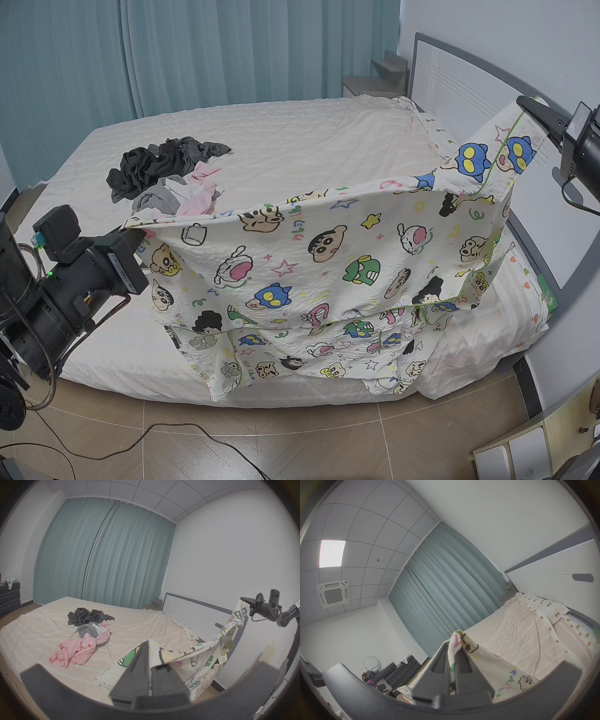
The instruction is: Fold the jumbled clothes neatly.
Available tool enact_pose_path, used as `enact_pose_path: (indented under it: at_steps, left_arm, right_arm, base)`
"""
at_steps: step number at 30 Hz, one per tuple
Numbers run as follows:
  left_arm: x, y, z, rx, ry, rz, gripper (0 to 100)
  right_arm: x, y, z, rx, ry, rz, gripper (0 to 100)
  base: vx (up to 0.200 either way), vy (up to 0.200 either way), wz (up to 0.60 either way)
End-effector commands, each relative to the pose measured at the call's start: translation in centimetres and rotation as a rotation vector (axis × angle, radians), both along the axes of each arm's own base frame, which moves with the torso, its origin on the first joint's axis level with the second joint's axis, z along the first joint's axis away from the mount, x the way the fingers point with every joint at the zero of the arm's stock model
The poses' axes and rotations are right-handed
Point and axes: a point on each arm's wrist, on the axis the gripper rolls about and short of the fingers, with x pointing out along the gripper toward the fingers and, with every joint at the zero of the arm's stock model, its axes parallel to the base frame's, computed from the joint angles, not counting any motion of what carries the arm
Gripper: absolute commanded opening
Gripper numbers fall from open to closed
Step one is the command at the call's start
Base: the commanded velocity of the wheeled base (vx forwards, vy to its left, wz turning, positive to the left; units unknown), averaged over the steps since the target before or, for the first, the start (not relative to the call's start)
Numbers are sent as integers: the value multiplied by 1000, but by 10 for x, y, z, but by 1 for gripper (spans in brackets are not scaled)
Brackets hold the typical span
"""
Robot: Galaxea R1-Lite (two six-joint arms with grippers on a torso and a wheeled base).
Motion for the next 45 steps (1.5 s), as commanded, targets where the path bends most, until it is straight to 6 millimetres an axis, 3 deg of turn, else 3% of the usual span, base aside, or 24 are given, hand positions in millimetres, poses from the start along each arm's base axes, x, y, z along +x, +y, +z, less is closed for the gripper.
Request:
enact_pose_path:
  at_steps: [1,14,17,24,27,28,29,32,34,45]
  left_arm:
    - [30,-10,-5,14,33,22,0]
    - [86,-23,-19,30,80,74,0]
    - [108,-25,-28,40,103,95,0]
    - [142,-26,-47,55,138,131,0]
    - [167,-30,-64,63,159,144,0]
    - [167,-30,-64,63,159,144,0]
    - [182,-34,-73,67,168,151,0]
    - [195,-36,-82,68,171,158,0]
    - [213,-40,-95,70,177,167,0]
    - [265,-50,-131,72,183,206,0]
  right_arm:
    - [32,4,-10,-8,24,-15,0]
    - [86,8,-9,-10,15,-44,0]
    - [108,9,-15,-14,30,-55,0]
    - [136,12,-27,-26,52,-42,0]
    - [157,11,-46,-37,100,-50,0]
    - [157,11,-46,-37,100,-50,0]
    - [167,10,-60,-45,136,-59,0]
    - [177,8,-74,-51,169,-66,0]
    - [190,6,-93,-58,212,-78,0]
    - [232,9,-137,-67,281,-89,0]
  base:
    - [200,0,0]
    - [200,0,0]
    - [200,0,0]
    - [200,0,0]
    - [200,0,0]
    - [200,0,0]
    - [0,0,0]
    - [0,0,0]
    - [0,0,0]
    - [0,0,0]
